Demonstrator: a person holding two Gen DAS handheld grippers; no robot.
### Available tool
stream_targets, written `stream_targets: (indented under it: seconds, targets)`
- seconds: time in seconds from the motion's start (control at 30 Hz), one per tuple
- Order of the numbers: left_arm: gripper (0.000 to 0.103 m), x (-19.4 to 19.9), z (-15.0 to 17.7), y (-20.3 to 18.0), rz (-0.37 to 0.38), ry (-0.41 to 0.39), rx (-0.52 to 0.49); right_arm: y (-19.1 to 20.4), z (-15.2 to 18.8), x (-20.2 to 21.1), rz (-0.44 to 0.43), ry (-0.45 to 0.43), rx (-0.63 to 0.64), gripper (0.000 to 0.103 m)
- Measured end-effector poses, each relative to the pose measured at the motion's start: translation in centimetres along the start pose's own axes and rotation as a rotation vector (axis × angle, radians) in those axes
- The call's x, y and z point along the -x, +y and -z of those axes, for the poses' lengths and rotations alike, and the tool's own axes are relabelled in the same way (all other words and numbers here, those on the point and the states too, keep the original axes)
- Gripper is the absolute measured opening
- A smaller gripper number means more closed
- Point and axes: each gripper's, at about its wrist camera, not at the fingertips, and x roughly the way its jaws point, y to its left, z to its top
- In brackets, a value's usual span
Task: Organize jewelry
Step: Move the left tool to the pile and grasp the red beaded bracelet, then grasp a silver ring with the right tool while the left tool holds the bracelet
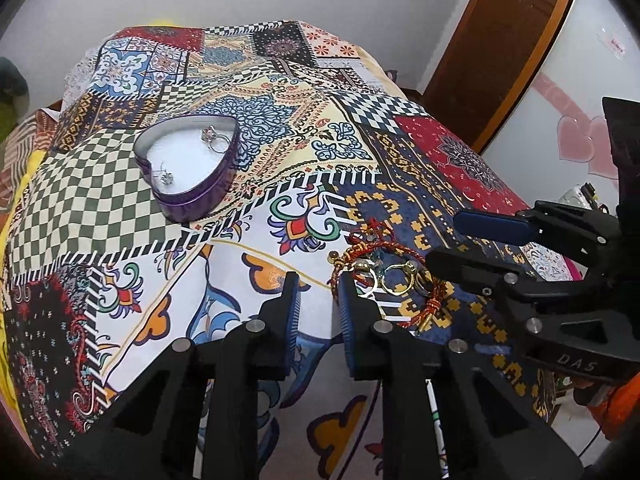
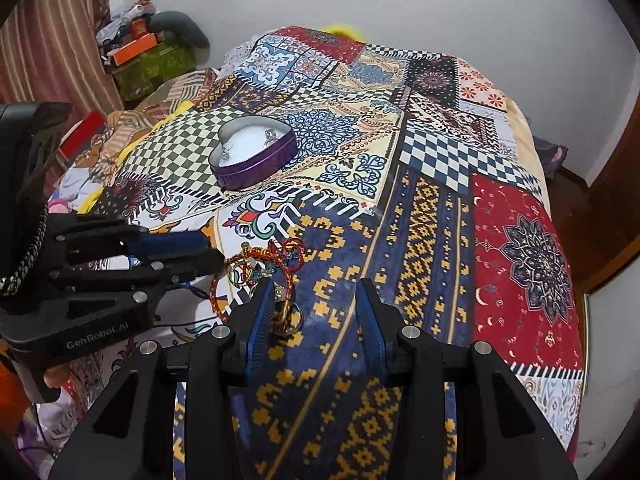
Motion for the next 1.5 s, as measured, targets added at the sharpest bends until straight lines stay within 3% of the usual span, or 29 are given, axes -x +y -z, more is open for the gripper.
stream_targets:
  seconds: [0.4, 0.57, 0.77, 1.13, 1.5]
  targets:
    - [0.017, -1.9, -1.3, -1.1, -0.019, 0.019, -0.082, -1.1, 0.5, 0.0, -0.005, 0.003, -0.029, 0.038]
    - [0.002, -2.0, -0.8, -1.7, -0.034, 0.007, -0.108, -1.5, 0.6, 0.1, -0.002, 0.000, -0.038, 0.038]
    - [0.001, -0.8, -0.3, -2.2, -0.061, -0.033, -0.117, -1.9, 0.8, 0.4, -0.003, -0.004, -0.054, 0.038]
    - [0.001, 3.9, 0.2, -1.0, -0.082, -0.131, -0.065, -1.6, 0.7, 1.6, -0.011, -0.024, -0.047, 0.038]
    - [0.001, 3.4, 2.9, 2.1, -0.111, -0.082, -0.001, 1.0, 1.1, -0.5, -0.033, 0.036, 0.046, 0.038]
